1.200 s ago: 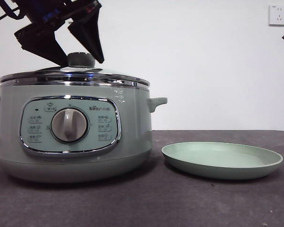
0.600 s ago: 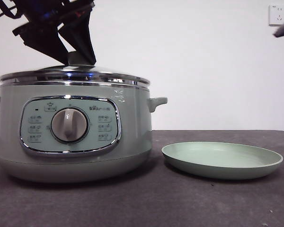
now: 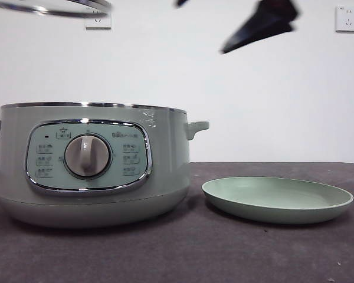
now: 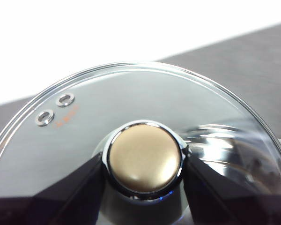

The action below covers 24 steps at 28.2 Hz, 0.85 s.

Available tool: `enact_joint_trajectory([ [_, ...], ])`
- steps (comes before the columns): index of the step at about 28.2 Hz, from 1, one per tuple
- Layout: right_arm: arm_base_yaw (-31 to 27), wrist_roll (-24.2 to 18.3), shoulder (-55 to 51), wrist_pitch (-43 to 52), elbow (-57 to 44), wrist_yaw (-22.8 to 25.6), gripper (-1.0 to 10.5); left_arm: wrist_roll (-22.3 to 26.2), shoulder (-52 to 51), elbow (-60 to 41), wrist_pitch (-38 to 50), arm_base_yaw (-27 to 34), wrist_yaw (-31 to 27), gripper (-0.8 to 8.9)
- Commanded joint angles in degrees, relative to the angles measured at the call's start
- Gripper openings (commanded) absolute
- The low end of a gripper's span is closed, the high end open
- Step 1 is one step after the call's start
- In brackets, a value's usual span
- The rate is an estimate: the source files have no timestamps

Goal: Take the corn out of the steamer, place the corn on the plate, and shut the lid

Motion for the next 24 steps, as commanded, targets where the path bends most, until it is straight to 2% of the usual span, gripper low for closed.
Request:
enact_joint_trajectory([
  [1,2.99,-0.76,6.67,-2.45,5.92,3.43,4.7,1.09,-3.37,0.61,1.42,0.22,-5.11,-0.09],
  [10,9.01,-3.69,28.26,-12.15,29.27,10.64,4.7,2.86,-9.92,0.61,-0.37,0.20,-13.90,-0.09],
  [12,10.10,-4.37,31.98,-13.97,32.92,12.96,4.6,3.08,-10.75,0.61,-0.63,0.22,-14.08,-0.09],
  [15,11.76,-5.35,36.46,-14.49,36.26,16.00,4.1,3.08,-11.32,0.61,-1.05,0.22,-14.08,-0.09],
  [18,12.85,-5.95,40.24,-14.25,38.14,16.90,4.1,3.08,-11.37,0.61,-1.55,0.20,-14.05,-0.09],
  [21,13.27,-6.27,43.08,-13.73,38.42,19.82,4.1,3.08,-11.37,0.61,-2.08,0.20,-13.94,-0.09],
  [24,13.20,-6.38,45.64,-13.57,38.42,20.26,4.1,3.06,-11.37,0.61,-2.29,0.20,-13.94,-0.09],
])
